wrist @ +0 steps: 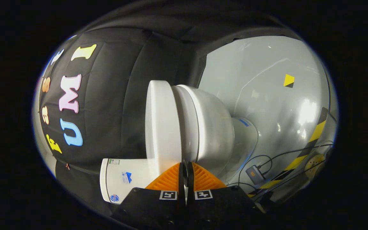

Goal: Open the toilet lid.

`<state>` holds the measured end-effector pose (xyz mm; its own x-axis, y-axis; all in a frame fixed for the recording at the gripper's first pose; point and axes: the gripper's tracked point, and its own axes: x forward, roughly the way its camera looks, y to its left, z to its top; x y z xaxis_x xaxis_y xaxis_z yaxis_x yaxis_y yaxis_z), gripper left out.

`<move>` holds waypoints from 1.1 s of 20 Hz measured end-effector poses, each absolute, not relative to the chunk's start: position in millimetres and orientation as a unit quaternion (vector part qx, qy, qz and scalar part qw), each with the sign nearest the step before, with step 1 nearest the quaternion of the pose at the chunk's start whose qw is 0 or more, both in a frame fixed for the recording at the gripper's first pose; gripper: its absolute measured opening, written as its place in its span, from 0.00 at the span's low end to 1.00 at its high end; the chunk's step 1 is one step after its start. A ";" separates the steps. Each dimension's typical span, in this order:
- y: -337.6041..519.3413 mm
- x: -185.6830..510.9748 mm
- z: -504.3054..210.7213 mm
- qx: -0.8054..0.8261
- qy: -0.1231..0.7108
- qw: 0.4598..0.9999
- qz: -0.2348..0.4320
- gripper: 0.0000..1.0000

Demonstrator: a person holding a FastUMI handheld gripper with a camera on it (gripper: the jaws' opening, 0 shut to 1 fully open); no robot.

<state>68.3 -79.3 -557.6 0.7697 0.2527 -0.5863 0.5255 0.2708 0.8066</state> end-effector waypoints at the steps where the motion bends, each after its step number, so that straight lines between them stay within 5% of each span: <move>1: -79.1 68.5 -557.8 0.591 0.330 0.730 -0.095 0.05; 22: -44.1 91.2 -427.0 0.305 0.373 0.870 -0.101 0.05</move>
